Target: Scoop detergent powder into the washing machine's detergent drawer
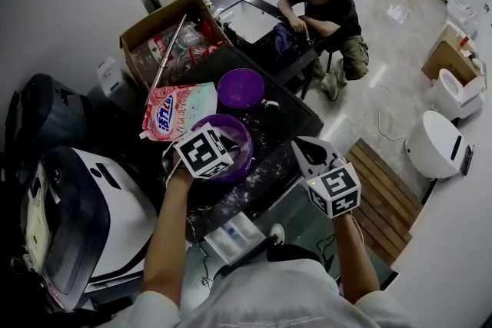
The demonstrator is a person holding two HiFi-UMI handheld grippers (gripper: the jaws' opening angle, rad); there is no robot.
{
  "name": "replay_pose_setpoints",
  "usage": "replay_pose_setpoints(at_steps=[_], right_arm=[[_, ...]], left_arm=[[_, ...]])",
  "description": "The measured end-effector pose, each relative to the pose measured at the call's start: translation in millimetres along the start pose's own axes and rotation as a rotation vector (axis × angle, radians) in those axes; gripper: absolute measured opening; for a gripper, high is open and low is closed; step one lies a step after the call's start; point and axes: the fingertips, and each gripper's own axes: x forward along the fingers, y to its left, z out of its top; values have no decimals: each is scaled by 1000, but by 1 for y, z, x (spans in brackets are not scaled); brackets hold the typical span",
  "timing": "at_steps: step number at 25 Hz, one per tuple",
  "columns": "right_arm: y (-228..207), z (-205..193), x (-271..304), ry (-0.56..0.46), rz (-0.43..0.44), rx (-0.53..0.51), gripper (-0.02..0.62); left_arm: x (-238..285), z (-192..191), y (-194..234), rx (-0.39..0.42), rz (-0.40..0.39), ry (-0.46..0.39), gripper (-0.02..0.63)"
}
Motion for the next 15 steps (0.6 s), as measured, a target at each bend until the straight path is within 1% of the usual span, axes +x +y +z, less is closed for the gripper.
replay_pose_setpoints(at_steps=[3, 6, 11, 15], right_arm=[[0, -1, 0, -1, 4, -1, 6], [0, -2, -1, -4, 5, 0, 6], [1, -1, -3, -9, 11, 0, 6], [2, 6, -5, -26, 12, -10, 6]], left_arm=[[0, -1, 0, -4, 0, 15, 15], [-1, -1, -1, -20, -25, 20, 15], [-7, -2, -4, -49, -39, 16, 14], [-14, -4, -12, -78, -64, 1, 14]])
